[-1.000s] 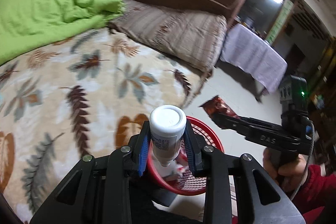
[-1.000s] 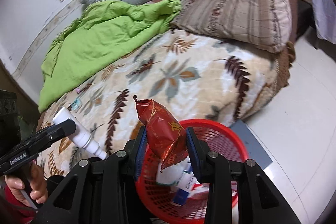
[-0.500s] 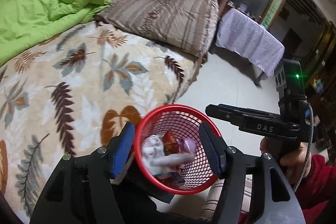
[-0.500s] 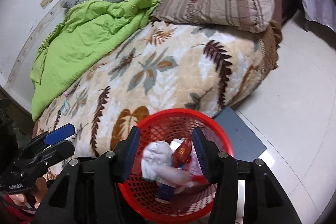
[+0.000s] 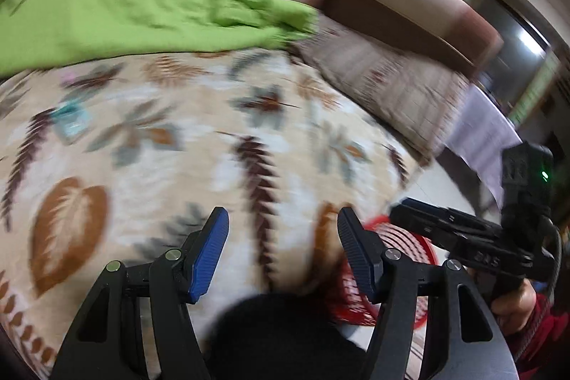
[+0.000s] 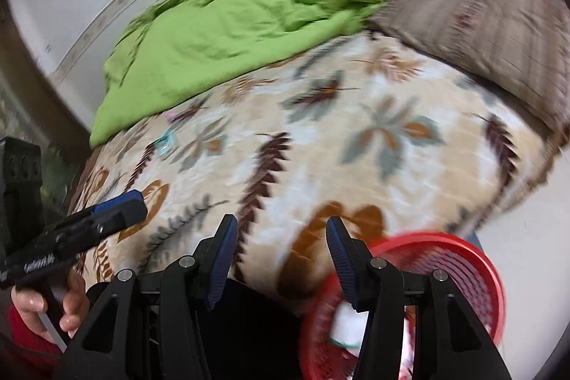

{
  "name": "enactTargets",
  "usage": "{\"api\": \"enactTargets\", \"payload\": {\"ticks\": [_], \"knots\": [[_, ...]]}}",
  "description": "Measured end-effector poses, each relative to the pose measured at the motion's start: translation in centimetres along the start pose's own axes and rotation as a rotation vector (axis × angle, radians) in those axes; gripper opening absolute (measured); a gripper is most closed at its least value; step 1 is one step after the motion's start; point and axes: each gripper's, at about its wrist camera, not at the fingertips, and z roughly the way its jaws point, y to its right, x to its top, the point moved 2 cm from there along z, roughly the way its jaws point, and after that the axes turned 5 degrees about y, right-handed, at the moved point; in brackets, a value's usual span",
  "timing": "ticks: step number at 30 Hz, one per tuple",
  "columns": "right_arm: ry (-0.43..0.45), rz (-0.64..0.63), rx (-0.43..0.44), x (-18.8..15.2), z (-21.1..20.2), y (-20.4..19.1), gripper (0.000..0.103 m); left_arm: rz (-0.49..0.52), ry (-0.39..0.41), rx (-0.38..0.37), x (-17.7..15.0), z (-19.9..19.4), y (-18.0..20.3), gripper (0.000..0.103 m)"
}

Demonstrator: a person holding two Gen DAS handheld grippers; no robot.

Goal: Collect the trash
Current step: 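Open both tools over the red wastebasket to drop the items, then grasp the teal wet-wipe pack with the left tool while the right tool reaches toward the pink pom-pom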

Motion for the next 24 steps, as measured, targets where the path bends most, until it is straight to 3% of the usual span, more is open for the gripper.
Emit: {"api": "enactTargets", "payload": {"ticks": [4, 6, 11, 13, 17, 24], "knots": [[-0.025, -0.056, 0.043, 1.3, 2.6, -3.3, 0.056, -0.119, 0.042, 0.111, 1.6, -1.6, -6.5, 0.063], [-0.032, -0.081, 0.068, 2.0, 3.8, -4.9, 0.062, -0.169, 0.061, 0.170, 2.5, -2.2, -9.4, 0.065], [-0.041, -0.130, 0.122, 3.7, 6.1, -8.0, 0.066, -0.320, 0.056, 0.313, 5.0, -1.5, -17.0, 0.071], [-0.036, -0.150, 0.131, 4.3, 6.6, -8.9, 0.067, -0.370, 0.043, 0.364, 6.2, -0.1, -19.8, 0.072], [-0.035, -0.166, 0.150, 5.4, 8.0, -9.7, 0.068, -0.446, -0.002, 0.398, 8.0, 3.7, -23.7, 0.073], [-0.043, -0.165, 0.144, 6.8, 10.0, -8.8, 0.068, -0.547, -0.084, 0.487, 9.1, 10.9, -28.2, 0.073]]}}
